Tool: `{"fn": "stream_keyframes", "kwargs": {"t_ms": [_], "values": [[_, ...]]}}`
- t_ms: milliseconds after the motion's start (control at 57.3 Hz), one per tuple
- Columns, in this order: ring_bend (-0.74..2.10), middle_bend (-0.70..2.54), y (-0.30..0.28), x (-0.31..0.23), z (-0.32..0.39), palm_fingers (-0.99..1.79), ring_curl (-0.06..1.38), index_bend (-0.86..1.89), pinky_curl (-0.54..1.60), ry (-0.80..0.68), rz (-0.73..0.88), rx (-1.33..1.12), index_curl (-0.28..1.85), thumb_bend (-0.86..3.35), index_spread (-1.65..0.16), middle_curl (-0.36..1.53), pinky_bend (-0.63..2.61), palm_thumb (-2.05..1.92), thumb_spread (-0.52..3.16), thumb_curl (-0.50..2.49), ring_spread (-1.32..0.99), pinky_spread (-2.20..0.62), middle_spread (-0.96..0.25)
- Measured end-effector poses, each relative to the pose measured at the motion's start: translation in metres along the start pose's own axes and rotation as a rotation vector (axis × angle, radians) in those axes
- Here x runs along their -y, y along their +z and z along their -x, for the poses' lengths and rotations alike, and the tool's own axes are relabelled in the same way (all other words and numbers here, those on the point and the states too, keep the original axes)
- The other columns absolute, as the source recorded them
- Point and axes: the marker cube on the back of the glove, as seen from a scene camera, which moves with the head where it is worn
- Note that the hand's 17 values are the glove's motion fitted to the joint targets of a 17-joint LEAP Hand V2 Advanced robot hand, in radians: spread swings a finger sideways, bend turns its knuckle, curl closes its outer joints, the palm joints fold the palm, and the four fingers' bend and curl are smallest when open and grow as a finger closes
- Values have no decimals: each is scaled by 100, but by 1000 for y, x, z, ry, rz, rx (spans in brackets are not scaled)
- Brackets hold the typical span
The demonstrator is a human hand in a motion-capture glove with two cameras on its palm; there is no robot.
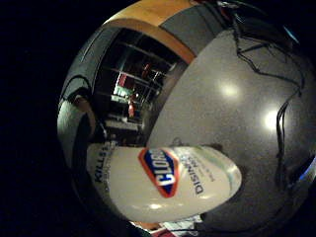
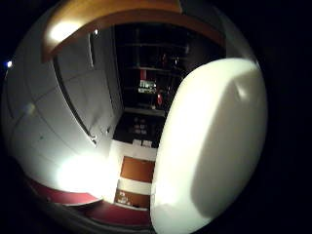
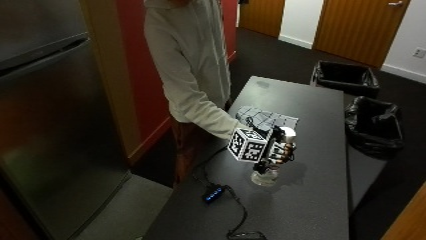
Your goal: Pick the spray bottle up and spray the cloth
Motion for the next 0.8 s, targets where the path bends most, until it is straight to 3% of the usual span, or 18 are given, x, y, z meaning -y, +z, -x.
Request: {"fn": "stream_keyframes", "kwargs": {"t_ms": [331, 610, 802], "values": [[59, 58, -24, -8, 70, 133, 46, 22, 38, -285, 277, -181, 51, -3, -26, 52, 32, 104, 11, 73, -20, -23, -16], [60, 58, -17, -58, 152, 134, 47, 24, 38, -541, 731, -656, 54, -3, -26, 52, 34, 103, 9, 75, -20, -23, -16], [60, 59, -11, -92, 173, 135, 47, 24, 39, -633, 867, -957, 54, -3, -26, 52, 35, 103, 7, 76, -20, -23, -16]]}}
